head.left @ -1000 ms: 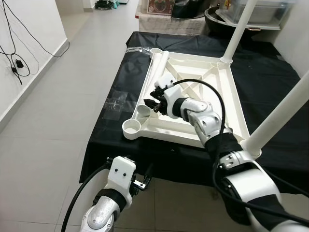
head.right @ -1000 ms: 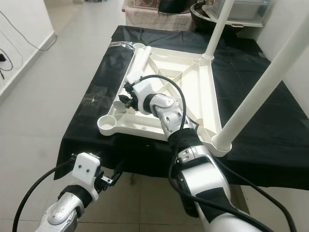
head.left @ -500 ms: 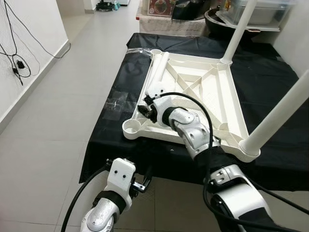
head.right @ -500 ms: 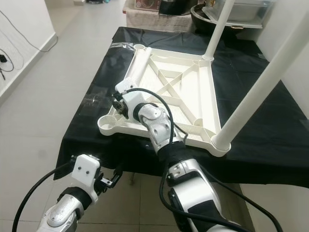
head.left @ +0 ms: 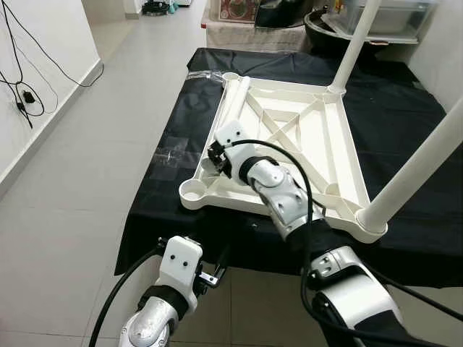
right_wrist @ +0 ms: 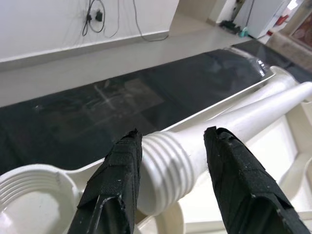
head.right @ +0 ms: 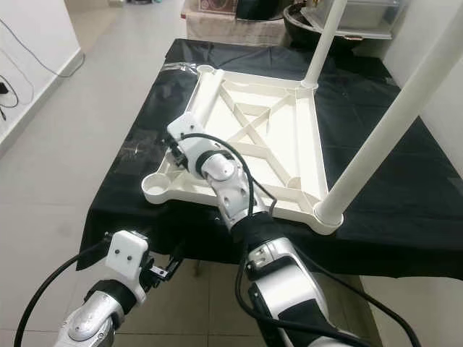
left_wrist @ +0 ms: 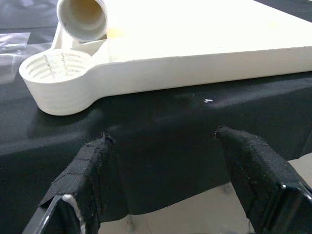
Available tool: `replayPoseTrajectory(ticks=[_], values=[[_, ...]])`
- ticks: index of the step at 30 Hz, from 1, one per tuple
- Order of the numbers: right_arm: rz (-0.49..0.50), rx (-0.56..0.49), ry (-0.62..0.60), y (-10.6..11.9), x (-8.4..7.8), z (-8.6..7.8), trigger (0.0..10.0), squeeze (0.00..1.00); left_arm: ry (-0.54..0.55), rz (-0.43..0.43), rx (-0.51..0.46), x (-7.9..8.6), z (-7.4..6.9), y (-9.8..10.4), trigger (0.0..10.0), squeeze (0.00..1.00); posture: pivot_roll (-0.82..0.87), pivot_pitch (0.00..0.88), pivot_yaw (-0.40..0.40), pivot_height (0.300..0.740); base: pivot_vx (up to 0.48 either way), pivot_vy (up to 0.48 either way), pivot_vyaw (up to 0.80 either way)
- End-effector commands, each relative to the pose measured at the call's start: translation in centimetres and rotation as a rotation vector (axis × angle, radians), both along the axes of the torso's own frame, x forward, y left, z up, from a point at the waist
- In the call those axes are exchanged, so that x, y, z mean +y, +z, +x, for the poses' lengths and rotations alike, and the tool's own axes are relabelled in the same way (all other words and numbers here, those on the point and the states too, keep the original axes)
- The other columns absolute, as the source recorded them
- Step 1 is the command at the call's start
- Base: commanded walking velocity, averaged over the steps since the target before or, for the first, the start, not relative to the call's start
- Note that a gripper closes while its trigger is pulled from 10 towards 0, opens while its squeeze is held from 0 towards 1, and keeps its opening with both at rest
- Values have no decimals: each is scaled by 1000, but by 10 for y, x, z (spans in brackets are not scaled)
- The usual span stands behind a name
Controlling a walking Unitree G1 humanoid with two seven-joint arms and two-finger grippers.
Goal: Building children table
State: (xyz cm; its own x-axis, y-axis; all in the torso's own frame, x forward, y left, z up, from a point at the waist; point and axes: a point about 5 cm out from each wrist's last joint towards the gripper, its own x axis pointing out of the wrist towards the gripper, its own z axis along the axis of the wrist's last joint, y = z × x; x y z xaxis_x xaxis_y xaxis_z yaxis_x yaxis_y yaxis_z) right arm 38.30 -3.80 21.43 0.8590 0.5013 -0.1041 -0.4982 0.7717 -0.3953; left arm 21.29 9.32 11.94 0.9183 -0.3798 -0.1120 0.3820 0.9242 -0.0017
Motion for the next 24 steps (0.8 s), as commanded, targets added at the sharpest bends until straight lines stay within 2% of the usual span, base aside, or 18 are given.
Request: replayPoseTrajectory(ticks=[1, 13, 14, 18, 19, 24], values=[[-24, 18, 14, -8, 5, -1, 10000, 0, -3, -6, 17, -1, -4, 0, 10000, 0, 106, 178, -80, 740, 0, 0, 0], [-31, 13, -16, -8, 11, 1, 10000, 0, -2, -11, 21, -2, -6, 1, 10000, 0, 105, 190, -83, 740, 0, 0, 0], [-60, -2, -24, -8, 11, 2, 10000, 0, -2, -12, 21, -3, -7, 2, 10000, 0, 108, 196, -87, 740, 0, 0, 0], [-71, -13, -47, -7, 10, 4, 10000, 0, -2, -13, 21, -3, -7, 2, 10000, 0, 106, 199, -89, 740, 0, 0, 0], [-103, -53, -91, -5, 8, 7, 10000, 0, -1, -15, 20, -4, -7, 3, 10000, 0, 108, 203, -91, 740, 0, 0, 0], [-125, -79, -109, -7, 10, 7, 10000, 0, -1, -18, 21, -5, -8, 3, 10000, 0, 107, 203, -93, 740, 0, 0, 0]])
